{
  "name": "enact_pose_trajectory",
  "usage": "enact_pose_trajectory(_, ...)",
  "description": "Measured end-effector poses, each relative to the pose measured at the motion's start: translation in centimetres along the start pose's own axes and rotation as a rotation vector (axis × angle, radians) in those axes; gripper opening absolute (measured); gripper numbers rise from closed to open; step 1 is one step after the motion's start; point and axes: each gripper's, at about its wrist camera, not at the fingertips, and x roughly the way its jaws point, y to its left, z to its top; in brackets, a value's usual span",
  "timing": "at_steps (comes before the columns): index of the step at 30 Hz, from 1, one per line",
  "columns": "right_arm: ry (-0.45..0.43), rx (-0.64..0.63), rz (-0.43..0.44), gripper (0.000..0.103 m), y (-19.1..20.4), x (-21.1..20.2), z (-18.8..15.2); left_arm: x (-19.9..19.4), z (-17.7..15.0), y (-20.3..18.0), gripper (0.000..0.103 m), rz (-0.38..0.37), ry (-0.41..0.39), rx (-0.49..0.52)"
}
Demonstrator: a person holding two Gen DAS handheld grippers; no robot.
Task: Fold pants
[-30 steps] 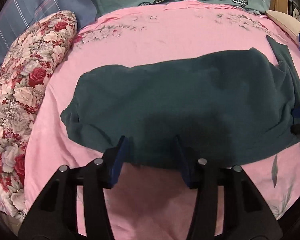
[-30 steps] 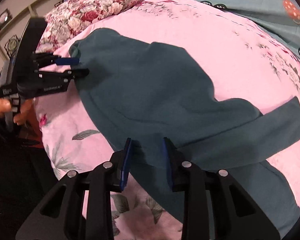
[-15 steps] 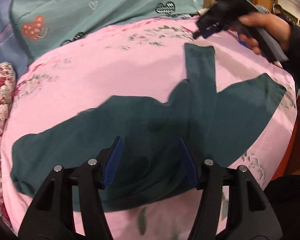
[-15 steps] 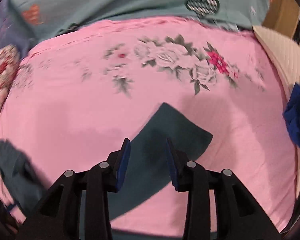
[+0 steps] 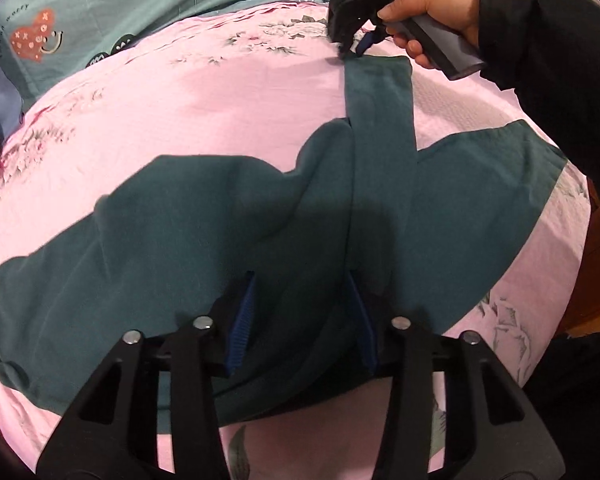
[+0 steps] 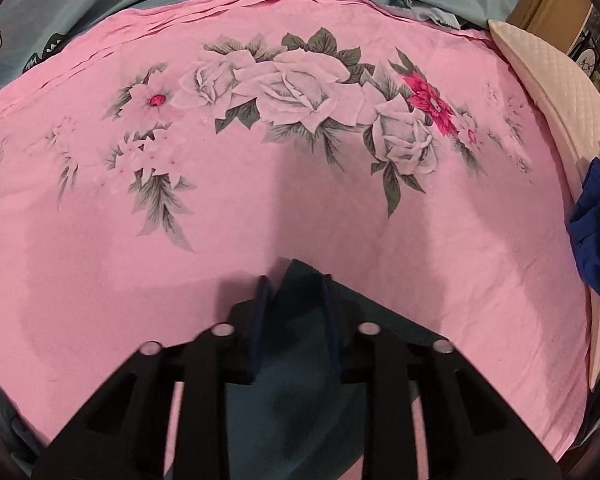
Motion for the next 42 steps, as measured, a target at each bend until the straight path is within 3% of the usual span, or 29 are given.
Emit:
enact_pose_trajectory(3,-0.001,0.030,0.085,0.002,-1.7,-0.8,-0.6,-0.1,0.0,-0.2,0.039,-0.008,0.001,0.009)
enact_pose_trajectory(8,-0.147,0.098,0.236,0.002,-6.6,-6.6,-2.9,-0.1,-0.1,-0.4,0.037,-0.018,-0.003,0.020)
enact_pose_trajectory(14,-0.295,0.181,0.320,0.002,-13.0,-14.5,-7.7,-0.5,-0.2,-1.2,0.037,-0.020,-0.018,0.048)
enact_pose_trajectory(19,-0.359,0.274,0.359,0.002,-18.5,-18.0,-12.8,-1.0,-0.4,-2.3,0.042,-0.021,-0.028,0.093)
enact_pose_trajectory(25,-0.355,0.325,0.363,0.002,-21.2,-18.5,-17.2,-1.4,-0.5,-4.8,0.042,-0.034,-0.026,0.174)
enact_pose_trajectory(29,-0.347,0.318,0.360,0.002,-21.0,-18.6,-17.3,-1.5,-0.3,-6.2,0.033,-0.013,-0.025,0.207)
enact_pose_trajectory(32,-0.408,0.304,0.386,0.002,-21.2,-21.1,-17.4,-1.5,0.2,-6.3,0.024,0.008,-0.020,0.190)
enact_pose_trajectory(34,-0.459,0.271,0.386,0.002,-21.5,-23.3,-18.9,-2.0,0.1,-6.3,0.024,0.004,-0.030,0.184)
enact_pose_trajectory(36,-0.439,0.271,0.371,0.002,-22.3,-23.0,-21.7,-2.1,-0.3,-6.5,0.023,0.004,-0.024,0.194)
enact_pose_trajectory(40,-0.259,0.296,0.288,0.002,-23.1,-16.0,-28.0,-1.1,-1.0,-6.4,0.017,-0.004,0.026,0.208)
enact_pose_trajectory(42,-0.200,0.362,0.295,0.002,-24.4,-12.7,-30.5,-1.1,-1.1,-6.5,0.017,0.000,0.021,0.217)
